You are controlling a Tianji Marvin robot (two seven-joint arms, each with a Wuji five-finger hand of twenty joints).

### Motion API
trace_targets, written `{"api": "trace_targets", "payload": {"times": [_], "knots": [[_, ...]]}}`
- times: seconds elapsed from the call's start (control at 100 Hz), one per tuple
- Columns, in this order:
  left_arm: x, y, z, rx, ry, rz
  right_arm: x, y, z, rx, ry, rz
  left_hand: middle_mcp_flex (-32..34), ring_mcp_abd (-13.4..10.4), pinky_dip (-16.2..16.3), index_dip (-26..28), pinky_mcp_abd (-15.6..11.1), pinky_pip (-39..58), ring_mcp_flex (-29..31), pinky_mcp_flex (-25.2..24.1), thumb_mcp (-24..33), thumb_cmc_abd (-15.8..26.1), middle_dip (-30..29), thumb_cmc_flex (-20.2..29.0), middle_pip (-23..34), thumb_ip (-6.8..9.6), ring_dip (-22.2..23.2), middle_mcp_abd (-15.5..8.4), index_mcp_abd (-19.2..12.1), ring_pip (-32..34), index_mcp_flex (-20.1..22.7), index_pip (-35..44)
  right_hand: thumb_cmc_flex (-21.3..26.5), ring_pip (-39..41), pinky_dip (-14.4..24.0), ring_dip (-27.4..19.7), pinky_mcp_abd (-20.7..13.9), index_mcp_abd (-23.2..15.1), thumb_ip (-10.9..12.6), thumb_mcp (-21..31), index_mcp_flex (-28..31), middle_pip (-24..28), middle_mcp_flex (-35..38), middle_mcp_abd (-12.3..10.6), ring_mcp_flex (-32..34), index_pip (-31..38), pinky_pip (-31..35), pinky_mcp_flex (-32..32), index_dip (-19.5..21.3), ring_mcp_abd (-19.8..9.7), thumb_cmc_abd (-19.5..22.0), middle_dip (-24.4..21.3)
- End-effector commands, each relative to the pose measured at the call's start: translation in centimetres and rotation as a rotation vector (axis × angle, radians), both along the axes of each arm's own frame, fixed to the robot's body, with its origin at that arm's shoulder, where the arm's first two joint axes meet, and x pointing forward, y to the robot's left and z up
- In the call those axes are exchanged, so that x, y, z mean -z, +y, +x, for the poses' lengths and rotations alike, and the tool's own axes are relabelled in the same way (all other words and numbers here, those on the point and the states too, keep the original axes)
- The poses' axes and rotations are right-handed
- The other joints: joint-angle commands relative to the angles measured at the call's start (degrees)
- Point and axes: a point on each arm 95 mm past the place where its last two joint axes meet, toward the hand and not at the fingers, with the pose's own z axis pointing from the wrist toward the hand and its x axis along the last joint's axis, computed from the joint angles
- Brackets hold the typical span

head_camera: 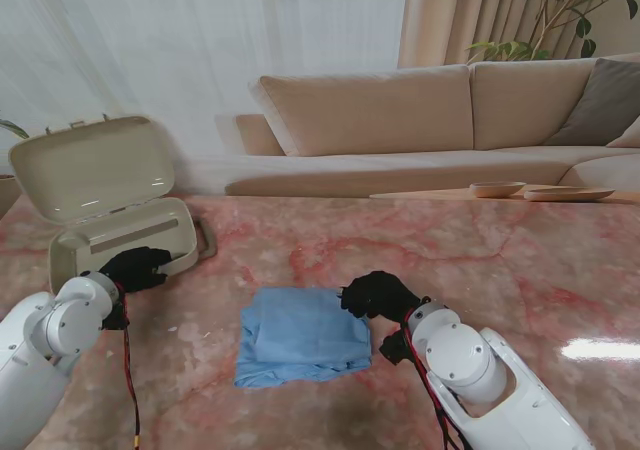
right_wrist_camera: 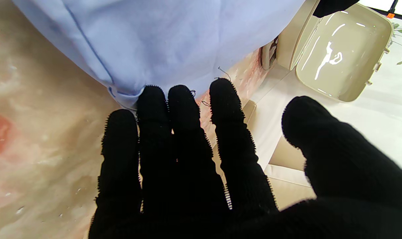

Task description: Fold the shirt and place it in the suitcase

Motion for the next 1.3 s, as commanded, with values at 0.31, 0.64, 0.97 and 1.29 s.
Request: {"api": "trace_targets", "payload": {"times": [0.31, 0.64, 0.97, 1.29], "knots": [[3.5, -4.1, -0.7, 0.118, 0.089, -0.067, 1.0, -0.6, -0.4, -0.002, 0.029, -0.01, 6.3, -0.8, 1.5, 6.7, -0.9, 1.7, 5.8, 0.7, 8.0, 4.3, -1.7, 5.8, 0.5, -1.65, 0.6, -6.5, -10.8, 3.7, 6.5, 14.7, -1.3, -0.2, -1.1, -0.8, -1.6, -0.3, 0.8, -0.7, 0.3, 0.7, -0.3, -0.1, -1.2, -0.9, 0.2, -0.4, 1.0, -0.7, 0.4, -0.6], [3.3, -6.8, 0.5, 0.203, 0.077, -0.134, 1.2, -0.8, -0.3, 0.007, 0.037, -0.017, 6.2, -0.8, 1.6, 7.0, -0.7, 1.5, 5.6, 0.6, 7.9, 4.1, -1.8, 5.8, 0.4, -1.77, 0.7, -6.4, -10.9, 3.3, 6.4, 14.8, -0.9, -0.3, -1.0, -0.7, -1.2, 0.0, 1.1, -1.1, 0.6, 0.5, -0.1, 0.3, -1.2, -1.1, 0.3, -0.6, 1.1, -0.1, 0.1, -0.7], [3.6, -9.0, 1.9, 0.247, 0.072, -0.181, 1.4, -1.1, -0.3, 0.012, 0.04, -0.018, 6.5, -0.8, 1.7, 7.1, -0.6, 1.4, 5.8, 0.6, 8.0, 4.0, -1.9, 5.8, 0.4, -1.76, 0.8, -6.5, -11.0, 3.3, 6.8, 14.9, -1.5, -0.1, -0.9, -0.6, -1.1, -0.4, 1.0, -0.1, 1.0, 0.4, 0.5, 0.0, -0.6, -1.0, 0.5, -0.4, 1.3, -0.2, -0.3, -0.6], [3.3, -11.4, 3.8, 0.329, 0.061, -0.224, 1.6, -1.5, -0.3, 0.019, 0.042, -0.025, 6.6, -0.9, 1.7, 7.3, -0.7, 1.4, 5.9, 0.7, 8.0, 4.0, -2.0, 5.8, 0.6, -1.79, 1.0, -6.8, -11.2, 3.3, 6.9, 15.2, -1.4, -0.2, -1.0, -0.7, -1.6, -0.4, 0.9, -0.1, 0.8, 0.5, 0.1, -0.3, -0.8, -1.1, 0.3, -0.5, 1.4, -0.8, -0.1, -0.6]]}}
